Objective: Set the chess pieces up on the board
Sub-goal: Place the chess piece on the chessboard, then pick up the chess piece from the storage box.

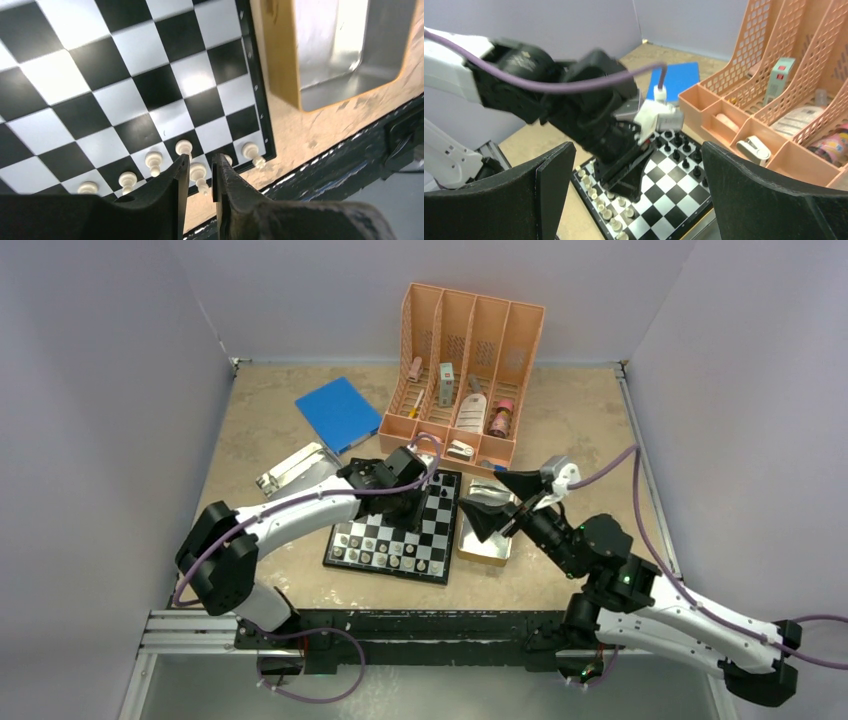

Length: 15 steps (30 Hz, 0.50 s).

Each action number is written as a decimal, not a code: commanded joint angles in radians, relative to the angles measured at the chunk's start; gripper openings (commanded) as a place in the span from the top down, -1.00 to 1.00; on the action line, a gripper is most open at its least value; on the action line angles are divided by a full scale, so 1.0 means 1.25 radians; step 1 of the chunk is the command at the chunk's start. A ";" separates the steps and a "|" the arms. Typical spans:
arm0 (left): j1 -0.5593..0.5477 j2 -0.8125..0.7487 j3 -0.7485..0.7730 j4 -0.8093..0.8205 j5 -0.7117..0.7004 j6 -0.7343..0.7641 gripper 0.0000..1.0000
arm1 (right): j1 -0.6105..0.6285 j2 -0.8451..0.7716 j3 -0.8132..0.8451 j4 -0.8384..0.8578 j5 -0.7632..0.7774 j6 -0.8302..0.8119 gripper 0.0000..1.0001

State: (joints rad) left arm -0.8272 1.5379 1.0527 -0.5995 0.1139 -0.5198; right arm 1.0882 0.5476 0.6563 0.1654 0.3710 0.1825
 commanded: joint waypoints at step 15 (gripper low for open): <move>0.322 -0.118 0.148 -0.078 -0.303 0.019 0.25 | 0.002 0.155 -0.032 0.178 -0.036 0.063 -0.98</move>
State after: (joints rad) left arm -0.5091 1.4185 1.2041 -0.6659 -0.1600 -0.5289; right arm 1.0882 0.7692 0.6243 0.2657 0.3378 0.2546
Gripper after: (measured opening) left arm 0.375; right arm 0.987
